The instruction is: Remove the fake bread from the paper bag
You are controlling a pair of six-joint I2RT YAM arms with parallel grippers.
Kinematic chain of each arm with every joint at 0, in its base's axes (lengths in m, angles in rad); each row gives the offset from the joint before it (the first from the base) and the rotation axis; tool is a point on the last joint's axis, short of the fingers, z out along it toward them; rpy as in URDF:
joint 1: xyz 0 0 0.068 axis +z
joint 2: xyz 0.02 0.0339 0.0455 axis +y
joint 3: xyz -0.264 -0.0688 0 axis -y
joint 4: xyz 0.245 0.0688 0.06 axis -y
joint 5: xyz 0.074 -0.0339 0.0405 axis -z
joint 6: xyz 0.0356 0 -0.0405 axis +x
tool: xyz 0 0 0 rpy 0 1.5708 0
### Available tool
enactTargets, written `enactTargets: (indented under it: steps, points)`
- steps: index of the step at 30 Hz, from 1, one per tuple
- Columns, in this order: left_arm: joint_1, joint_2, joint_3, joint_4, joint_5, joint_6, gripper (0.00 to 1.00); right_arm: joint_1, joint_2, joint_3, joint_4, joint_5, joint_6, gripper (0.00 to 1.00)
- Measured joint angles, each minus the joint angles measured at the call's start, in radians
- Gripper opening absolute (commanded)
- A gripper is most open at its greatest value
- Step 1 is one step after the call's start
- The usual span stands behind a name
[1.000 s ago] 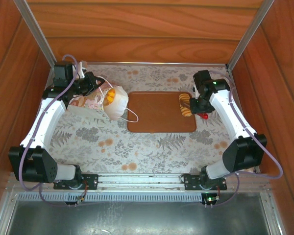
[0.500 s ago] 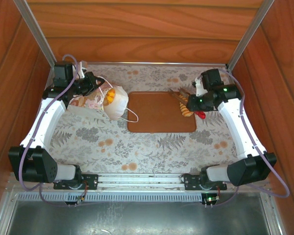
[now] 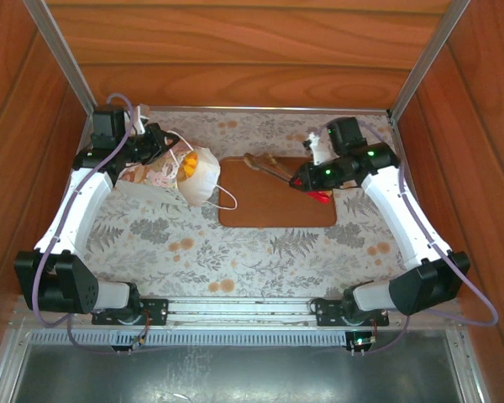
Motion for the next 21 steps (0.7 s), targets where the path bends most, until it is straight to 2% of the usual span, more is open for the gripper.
enactTargets:
  steps: [6, 15, 21]
  points:
    - [0.000, 0.000, 0.000, 0.000, 0.000, -0.001, 0.00, 0.126, 0.074, 0.000, 0.048, -0.031, 0.000, 0.41]
    - [0.000, 0.000, 0.000, 0.000, 0.000, -0.004, 0.00, 0.183, 0.146, -0.002, 0.190, -0.094, 0.077, 0.41]
    - [0.000, 0.000, 0.000, 0.000, -0.001, -0.005, 0.00, 0.197, 0.171, -0.003, 0.235, -0.084, 0.105, 0.41]
